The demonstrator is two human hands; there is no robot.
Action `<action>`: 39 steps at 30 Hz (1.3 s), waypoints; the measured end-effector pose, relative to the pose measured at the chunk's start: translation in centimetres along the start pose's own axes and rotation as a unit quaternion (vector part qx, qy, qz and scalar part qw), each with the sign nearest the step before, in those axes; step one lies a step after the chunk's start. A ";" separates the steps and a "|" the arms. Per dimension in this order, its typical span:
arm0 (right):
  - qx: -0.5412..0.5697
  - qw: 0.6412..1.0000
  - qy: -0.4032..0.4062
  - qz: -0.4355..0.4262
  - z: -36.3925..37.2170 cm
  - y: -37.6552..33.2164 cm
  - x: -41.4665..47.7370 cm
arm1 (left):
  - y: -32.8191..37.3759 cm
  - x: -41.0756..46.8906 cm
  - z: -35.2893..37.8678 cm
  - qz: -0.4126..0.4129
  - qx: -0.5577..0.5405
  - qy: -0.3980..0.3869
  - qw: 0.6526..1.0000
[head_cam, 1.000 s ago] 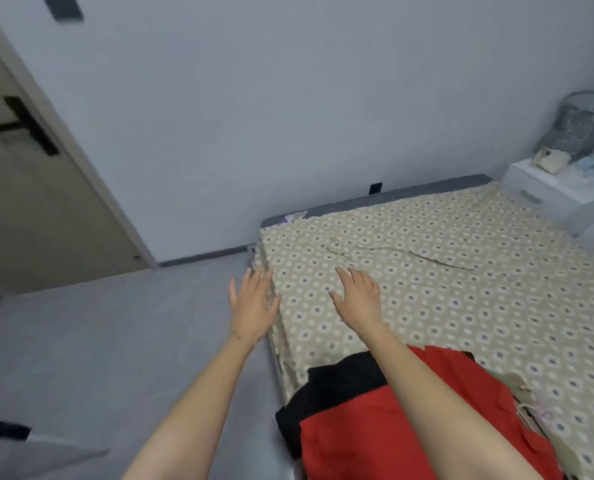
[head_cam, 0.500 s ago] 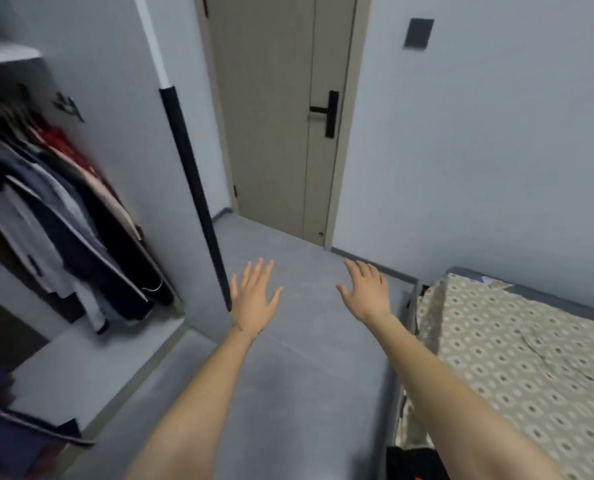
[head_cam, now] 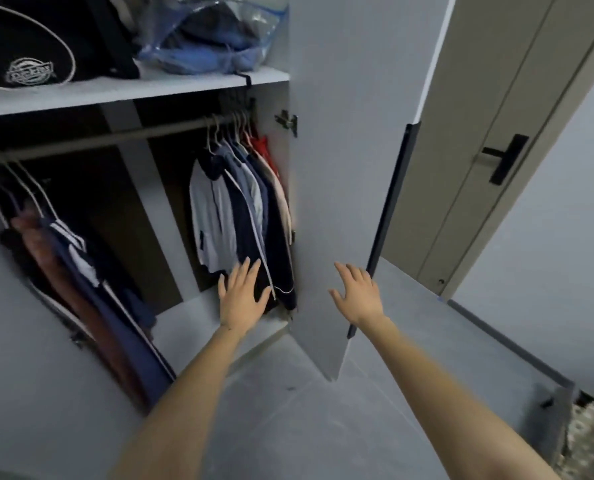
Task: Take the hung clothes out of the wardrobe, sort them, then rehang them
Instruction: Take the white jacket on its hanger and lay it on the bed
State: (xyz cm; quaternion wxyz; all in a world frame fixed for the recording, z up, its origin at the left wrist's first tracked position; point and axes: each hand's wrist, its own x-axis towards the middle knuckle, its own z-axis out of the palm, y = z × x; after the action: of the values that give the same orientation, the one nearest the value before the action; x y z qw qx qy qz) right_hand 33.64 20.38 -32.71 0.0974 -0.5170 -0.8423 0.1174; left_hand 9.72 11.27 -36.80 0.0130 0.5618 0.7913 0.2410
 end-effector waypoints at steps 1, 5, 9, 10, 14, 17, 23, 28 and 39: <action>-0.001 1.000 -0.006 -0.006 0.4 -1.2 1.1 | -1.6 0.4 -0.5 -0.009 -0.001 0.001 1.000; -0.003 0.999 -0.020 -0.046 1.5 -5.7 5.6 | -7.0 1.9 -2.0 -0.046 0.013 0.022 0.999; 0.013 0.996 -0.022 -0.081 2.6 -8.8 10.6 | -10.7 3.7 -2.9 -0.075 -0.001 0.040 0.996; 0.018 0.995 -0.026 -0.092 3.2 -9.8 12.2 | -11.8 4.4 -3.2 -0.082 -0.001 0.049 0.995; 0.027 0.990 -0.028 -0.136 4.6 -13.0 18.5 | -16.0 7.5 -3.9 -0.100 0.027 0.074 0.992; 0.036 0.985 -0.032 -0.166 5.7 -15.5 23.7 | -18.8 10.6 -4.4 -0.132 0.030 0.082 0.987; 0.028 0.978 -0.036 -0.203 6.7 -19.7 33.5 | -22.7 17.2 -5.0 -0.187 0.043 0.077 0.978; 0.034 0.978 -0.042 -0.204 7.0 -21.9 39.1 | -24.6 21.3 -5.4 -0.197 0.063 0.069 0.976; -0.028 0.992 0.001 -0.121 8.4 -25.3 44.1 | -28.6 27.2 -4.3 -0.187 0.026 0.051 0.981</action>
State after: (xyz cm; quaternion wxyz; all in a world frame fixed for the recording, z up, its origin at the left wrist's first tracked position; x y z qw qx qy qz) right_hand -9.91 47.88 -31.31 0.0976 -0.4140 -0.9014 0.0804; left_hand -26.77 26.84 -37.49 0.0029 0.3906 0.8882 0.2419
